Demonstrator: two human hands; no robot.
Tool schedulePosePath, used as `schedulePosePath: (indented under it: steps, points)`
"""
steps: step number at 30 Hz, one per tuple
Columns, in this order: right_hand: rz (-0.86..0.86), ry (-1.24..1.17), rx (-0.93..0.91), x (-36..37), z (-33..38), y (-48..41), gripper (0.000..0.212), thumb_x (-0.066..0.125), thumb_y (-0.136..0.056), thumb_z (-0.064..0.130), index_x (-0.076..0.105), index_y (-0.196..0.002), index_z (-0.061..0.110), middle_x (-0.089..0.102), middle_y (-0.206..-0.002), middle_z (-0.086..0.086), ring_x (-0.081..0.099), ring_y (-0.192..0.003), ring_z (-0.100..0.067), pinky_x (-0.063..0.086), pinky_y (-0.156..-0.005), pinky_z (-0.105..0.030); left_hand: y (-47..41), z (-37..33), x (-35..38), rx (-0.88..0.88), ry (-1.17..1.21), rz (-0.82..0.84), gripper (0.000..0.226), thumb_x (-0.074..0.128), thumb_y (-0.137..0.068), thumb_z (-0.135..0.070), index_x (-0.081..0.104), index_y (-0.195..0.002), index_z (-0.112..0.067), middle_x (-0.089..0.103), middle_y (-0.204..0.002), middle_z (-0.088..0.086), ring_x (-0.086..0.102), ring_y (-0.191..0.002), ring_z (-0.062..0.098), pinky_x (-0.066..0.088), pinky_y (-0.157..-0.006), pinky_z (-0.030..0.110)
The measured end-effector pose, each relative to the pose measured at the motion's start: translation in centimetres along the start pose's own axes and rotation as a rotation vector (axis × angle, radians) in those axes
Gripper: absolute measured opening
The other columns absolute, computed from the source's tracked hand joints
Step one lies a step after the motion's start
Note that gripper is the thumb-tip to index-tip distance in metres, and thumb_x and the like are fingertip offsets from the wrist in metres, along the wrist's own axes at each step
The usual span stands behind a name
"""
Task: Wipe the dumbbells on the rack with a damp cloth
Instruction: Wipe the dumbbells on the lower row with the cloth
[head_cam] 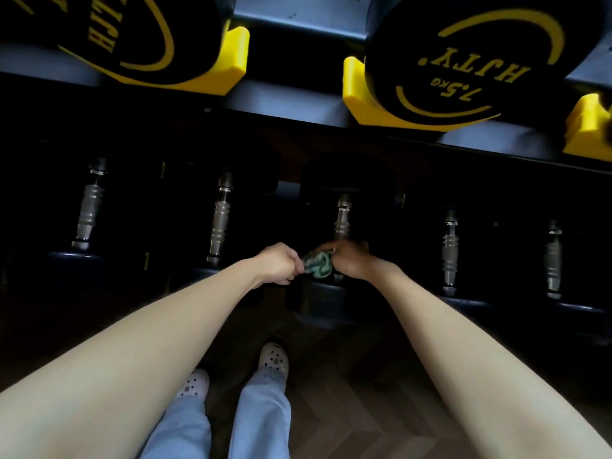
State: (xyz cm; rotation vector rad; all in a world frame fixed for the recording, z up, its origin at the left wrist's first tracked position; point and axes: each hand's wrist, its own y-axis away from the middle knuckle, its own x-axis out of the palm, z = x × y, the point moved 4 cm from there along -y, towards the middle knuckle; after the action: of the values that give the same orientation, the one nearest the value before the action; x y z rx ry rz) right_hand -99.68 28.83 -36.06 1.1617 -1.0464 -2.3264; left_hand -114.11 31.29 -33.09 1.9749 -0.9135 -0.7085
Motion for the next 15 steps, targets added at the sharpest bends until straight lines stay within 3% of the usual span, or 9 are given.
schedulePosePath:
  steps: [3, 5, 7, 11, 13, 15]
  points:
    - [0.018, -0.207, 0.154, 0.1, -1.2, 1.6, 0.031, 0.045, -0.092, 0.014, 0.064, -0.116, 0.02, 0.065, -0.12, -0.007, 0.061, -0.109, -0.024, 0.047, -0.098, -0.034, 0.7, 0.3, -0.5, 0.001, 0.038, -0.019, 0.033, 0.036, -0.09, 0.008, 0.055, -0.071, -0.011, 0.053, -0.073, 0.005, 0.049, -0.065, 0.011, 0.043, -0.05, 0.011]
    - [-0.038, -0.367, 0.221, -1.2, -1.9, 2.7, 0.019, 0.046, -0.092, 0.008, 0.065, -0.095, 0.008, 0.068, -0.096, -0.014, 0.064, -0.087, -0.023, 0.054, -0.077, -0.02, 1.3, 0.3, -1.1, -0.001, 0.07, -0.037, 0.033, 0.035, -0.092, 0.007, 0.054, -0.071, -0.01, 0.052, -0.072, 0.006, 0.048, -0.062, 0.012, 0.042, -0.044, 0.01]
    - [-0.092, -0.543, 0.245, -2.7, -1.7, 4.5, 0.024, 0.042, -0.091, -0.004, 0.056, -0.077, 0.01, 0.058, -0.074, -0.004, 0.055, -0.067, -0.013, 0.047, -0.054, -0.014, 2.1, 0.0, -1.7, 0.013, 0.063, -0.078, 0.031, 0.037, -0.092, 0.008, 0.054, -0.073, -0.01, 0.052, -0.072, 0.006, 0.049, -0.062, 0.012, 0.044, -0.046, 0.012]
    - [-0.086, -0.839, 0.239, -2.6, 0.8, 6.4, 0.019, 0.04, -0.085, -0.004, 0.054, -0.083, 0.009, 0.06, -0.079, -0.008, 0.057, -0.071, -0.021, 0.046, -0.066, -0.03, 4.4, 0.2, -3.7, 0.059, 0.031, -0.221, 0.026, 0.035, -0.089, 0.006, 0.058, -0.089, -0.007, 0.06, -0.084, 0.01, 0.056, -0.073, 0.016, 0.048, -0.06, 0.019]
    - [-0.102, -0.946, 0.271, -1.2, 3.3, 6.0, 0.018, 0.04, -0.084, -0.003, 0.055, -0.085, 0.008, 0.061, -0.078, -0.008, 0.058, -0.071, -0.021, 0.046, -0.066, -0.029, 5.2, 1.2, -5.9, 0.073, -0.013, -0.33, 0.026, 0.039, -0.087, 0.005, 0.06, -0.089, -0.011, 0.064, -0.101, 0.015, 0.061, -0.09, 0.023, 0.051, -0.077, 0.03]
    - [-0.111, -1.038, 0.267, 0.4, 6.4, 5.3, 0.02, 0.04, -0.085, -0.005, 0.056, -0.09, 0.006, 0.062, -0.084, -0.009, 0.058, -0.07, -0.018, 0.046, -0.064, -0.025, 6.1, 2.7, -8.8, 0.055, -0.131, -0.449, 0.025, 0.045, -0.087, -0.001, 0.063, -0.096, -0.015, 0.062, -0.116, 0.015, 0.059, -0.106, 0.028, 0.049, -0.089, 0.031]
